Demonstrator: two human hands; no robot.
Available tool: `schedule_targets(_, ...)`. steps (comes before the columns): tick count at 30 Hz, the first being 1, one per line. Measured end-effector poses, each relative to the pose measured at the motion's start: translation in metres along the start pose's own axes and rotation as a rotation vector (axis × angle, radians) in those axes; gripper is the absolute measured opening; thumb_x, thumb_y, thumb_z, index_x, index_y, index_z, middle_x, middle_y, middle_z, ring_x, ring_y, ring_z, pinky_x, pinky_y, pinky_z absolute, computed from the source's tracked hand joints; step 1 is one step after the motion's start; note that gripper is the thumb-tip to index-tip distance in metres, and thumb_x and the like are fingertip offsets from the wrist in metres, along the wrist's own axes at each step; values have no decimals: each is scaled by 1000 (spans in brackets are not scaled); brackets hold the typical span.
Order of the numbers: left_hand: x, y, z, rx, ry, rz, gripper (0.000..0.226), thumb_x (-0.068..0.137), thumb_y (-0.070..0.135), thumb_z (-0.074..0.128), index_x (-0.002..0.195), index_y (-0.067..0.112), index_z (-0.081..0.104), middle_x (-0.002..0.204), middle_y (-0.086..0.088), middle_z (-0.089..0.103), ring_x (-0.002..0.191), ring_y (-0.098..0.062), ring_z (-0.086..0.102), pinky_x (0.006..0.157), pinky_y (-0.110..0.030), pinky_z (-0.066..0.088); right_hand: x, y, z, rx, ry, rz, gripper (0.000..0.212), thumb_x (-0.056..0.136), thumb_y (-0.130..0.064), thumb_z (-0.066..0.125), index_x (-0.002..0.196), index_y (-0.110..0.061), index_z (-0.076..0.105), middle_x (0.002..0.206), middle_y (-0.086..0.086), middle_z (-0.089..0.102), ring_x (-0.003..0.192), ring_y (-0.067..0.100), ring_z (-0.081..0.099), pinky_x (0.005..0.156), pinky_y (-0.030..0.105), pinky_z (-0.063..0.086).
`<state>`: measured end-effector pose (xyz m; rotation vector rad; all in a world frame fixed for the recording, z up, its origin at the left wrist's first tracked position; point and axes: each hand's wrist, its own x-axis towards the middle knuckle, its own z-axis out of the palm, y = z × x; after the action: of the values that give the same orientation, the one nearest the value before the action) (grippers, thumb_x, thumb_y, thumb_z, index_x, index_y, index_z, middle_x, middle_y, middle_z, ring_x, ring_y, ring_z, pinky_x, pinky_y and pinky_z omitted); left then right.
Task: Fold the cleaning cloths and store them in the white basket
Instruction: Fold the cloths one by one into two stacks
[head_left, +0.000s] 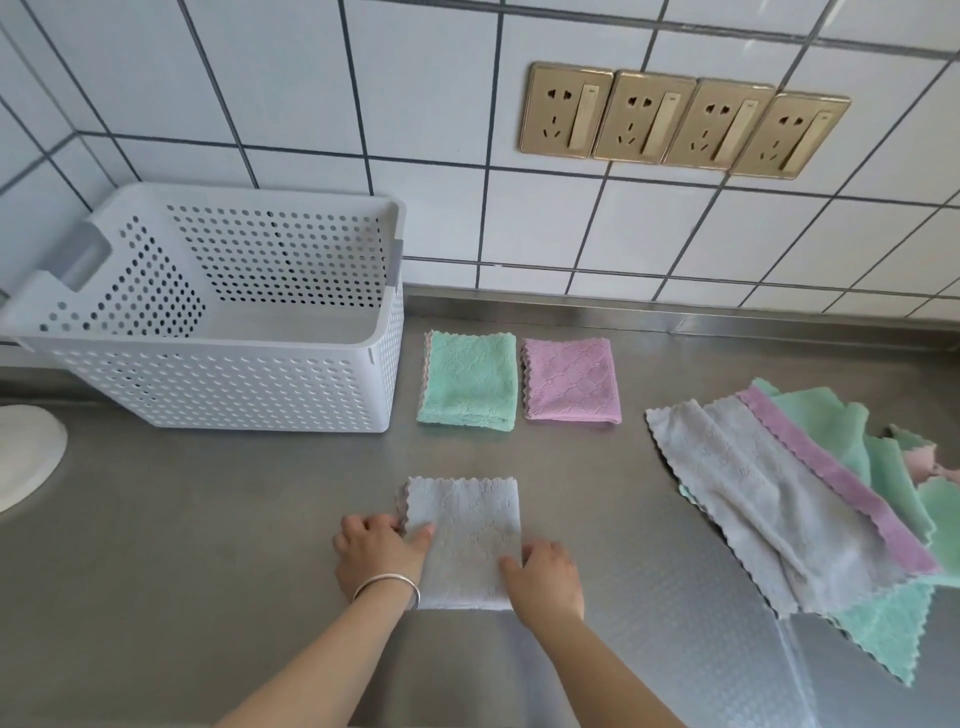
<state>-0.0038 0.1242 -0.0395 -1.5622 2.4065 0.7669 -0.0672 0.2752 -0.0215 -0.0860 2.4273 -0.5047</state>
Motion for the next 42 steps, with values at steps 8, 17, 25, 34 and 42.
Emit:
schedule_targets(8,-1,53,-21,-492,-70,30,25,85,34,57,80,12,47,82,-10,57,83,-31,55,71,-33,40,23,-1,-38,536,-36,16,8,85,-24,55,87,-17,54,83,-4,56,75,12,52,55,19,38)
schedule_targets(17,32,209,-39,-530,-136,495,65,84,15,59,141,32,32,135,1,48,120,-18,48,96,-23,36,119,-19,-160,740,239,-67,16,90,-25,57,99,-12,55,91,-1,58,86,18,55,68,25,42)
schedule_targets(25,85,256,18,-94,-282,479,86,80,20,65,147,20,12,145,-9,29,131,-24,36,102,-26,31,199,0,-165,669,261,77,32,90,-29,57,113,-7,58,98,2,61,84,16,52,73,24,37)
schedule_targets(34,82,254,29,192,-80,580,75,77,19,67,139,12,27,146,-13,20,125,-32,36,103,-34,37,193,4,-155,502,342,41,38,84,-26,63,116,-12,48,99,0,54,89,20,54,74,31,45)
schedule_targets(42,25,253,34,372,131,1102,57,48,16,84,101,11,65,118,-19,58,96,-41,60,70,-43,57,88,147,-110,41,818,-68,15,75,-24,53,77,-11,60,75,4,59,70,30,57,61,35,48)
